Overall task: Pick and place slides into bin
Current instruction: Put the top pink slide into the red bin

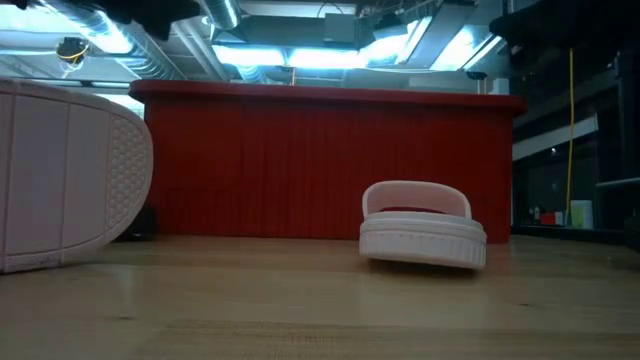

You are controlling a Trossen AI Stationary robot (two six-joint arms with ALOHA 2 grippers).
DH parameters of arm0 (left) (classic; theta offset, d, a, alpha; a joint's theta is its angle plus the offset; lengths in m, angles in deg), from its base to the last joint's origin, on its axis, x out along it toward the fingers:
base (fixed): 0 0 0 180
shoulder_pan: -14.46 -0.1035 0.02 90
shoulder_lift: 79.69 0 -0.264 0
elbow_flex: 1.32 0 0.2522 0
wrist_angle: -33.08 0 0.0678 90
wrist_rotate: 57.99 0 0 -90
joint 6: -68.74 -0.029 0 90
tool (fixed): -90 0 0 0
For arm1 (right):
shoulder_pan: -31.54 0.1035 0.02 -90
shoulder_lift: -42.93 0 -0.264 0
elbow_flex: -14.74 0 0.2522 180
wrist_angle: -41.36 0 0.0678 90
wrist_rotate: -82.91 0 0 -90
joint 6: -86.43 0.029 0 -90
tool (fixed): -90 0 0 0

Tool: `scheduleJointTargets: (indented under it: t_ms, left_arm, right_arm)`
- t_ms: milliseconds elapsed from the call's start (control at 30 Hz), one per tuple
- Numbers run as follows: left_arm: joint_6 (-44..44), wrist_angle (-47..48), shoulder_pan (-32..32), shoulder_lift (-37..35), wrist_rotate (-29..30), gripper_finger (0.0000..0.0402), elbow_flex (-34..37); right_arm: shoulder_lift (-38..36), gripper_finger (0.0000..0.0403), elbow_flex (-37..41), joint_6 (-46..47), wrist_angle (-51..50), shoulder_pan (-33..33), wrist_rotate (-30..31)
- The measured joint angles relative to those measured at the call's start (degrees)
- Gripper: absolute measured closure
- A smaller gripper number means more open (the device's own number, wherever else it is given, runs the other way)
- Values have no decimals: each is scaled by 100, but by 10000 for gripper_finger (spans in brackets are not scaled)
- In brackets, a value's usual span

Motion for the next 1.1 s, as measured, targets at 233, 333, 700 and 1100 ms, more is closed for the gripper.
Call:
scheduleJointTargets:
  t_ms: [233,333,700,1100]
  left_arm:
    - [-402,-345,699,509,56,400,0]
    - [-462,-450,847,490,179,400,0]
    - [-459,-529,937,455,917,396,-4]
    - [-603,-527,937,454,1257,387,-4]
  right_arm:
    - [623,401,0,-712,603,459,0]
    - [813,401,0,-642,712,509,2]
    - [1463,399,0,-729,1971,516,7]
    - [1488,396,2,-733,2028,516,7]
